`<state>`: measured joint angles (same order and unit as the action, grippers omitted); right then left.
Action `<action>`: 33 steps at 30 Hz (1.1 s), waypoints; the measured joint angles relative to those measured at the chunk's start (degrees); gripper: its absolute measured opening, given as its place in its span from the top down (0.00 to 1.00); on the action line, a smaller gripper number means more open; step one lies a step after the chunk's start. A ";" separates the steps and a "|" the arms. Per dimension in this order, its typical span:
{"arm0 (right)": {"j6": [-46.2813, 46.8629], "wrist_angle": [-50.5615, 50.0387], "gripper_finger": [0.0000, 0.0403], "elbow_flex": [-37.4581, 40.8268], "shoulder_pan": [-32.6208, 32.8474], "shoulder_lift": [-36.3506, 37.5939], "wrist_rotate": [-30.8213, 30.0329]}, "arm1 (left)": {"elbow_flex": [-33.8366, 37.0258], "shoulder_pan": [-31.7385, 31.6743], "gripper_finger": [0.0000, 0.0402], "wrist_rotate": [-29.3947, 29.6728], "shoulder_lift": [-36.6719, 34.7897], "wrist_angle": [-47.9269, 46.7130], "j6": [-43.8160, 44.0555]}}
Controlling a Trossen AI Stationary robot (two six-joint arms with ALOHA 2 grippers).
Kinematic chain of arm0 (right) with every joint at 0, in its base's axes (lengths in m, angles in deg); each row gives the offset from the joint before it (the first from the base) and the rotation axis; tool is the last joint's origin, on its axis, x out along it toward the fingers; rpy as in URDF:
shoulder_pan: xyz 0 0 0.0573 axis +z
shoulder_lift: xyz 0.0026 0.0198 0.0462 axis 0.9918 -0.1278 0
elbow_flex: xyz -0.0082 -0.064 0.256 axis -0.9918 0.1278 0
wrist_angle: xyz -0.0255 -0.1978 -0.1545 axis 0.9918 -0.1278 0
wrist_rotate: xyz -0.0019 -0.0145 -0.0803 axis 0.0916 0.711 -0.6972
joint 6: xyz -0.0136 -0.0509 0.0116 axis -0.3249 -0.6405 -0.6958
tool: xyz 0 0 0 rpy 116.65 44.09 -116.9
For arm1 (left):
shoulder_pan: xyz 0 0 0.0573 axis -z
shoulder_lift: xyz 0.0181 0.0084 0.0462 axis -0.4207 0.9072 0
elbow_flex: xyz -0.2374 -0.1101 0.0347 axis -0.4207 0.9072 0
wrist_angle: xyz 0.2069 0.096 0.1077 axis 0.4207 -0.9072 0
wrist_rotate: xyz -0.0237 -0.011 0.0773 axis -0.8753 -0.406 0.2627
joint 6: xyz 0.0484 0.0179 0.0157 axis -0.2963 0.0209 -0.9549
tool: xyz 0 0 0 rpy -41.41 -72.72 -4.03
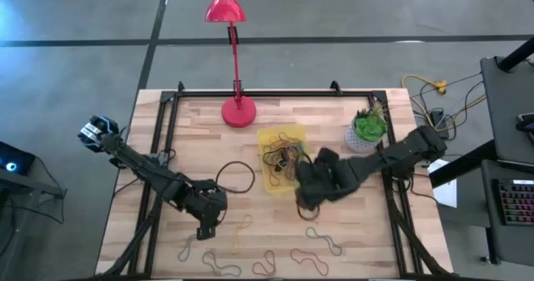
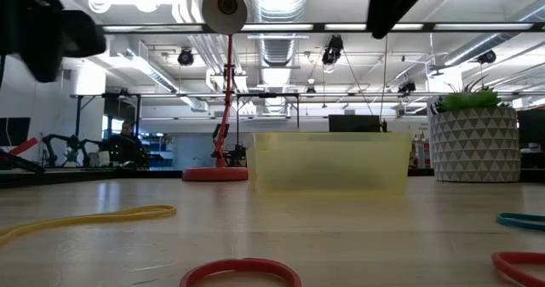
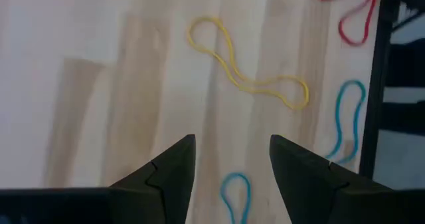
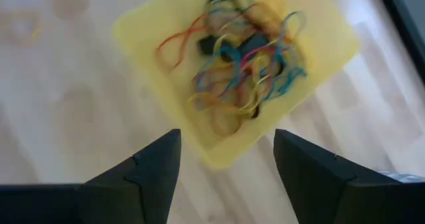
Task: Pick and place rubber bands into bin
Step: Put the blue rubber band into the yellow bin
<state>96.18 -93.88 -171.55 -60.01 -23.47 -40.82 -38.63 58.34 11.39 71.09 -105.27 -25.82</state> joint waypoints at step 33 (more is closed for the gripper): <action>12.98 6.87 0.35 9.56 17.35 -0.31 -4.11 | -1.25 16.80 0.56 -12.04 21.06 -4.94 38.84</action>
<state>109.16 -87.01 -161.99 -42.66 -23.78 -44.94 -39.88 75.14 -0.65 92.15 -110.21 13.02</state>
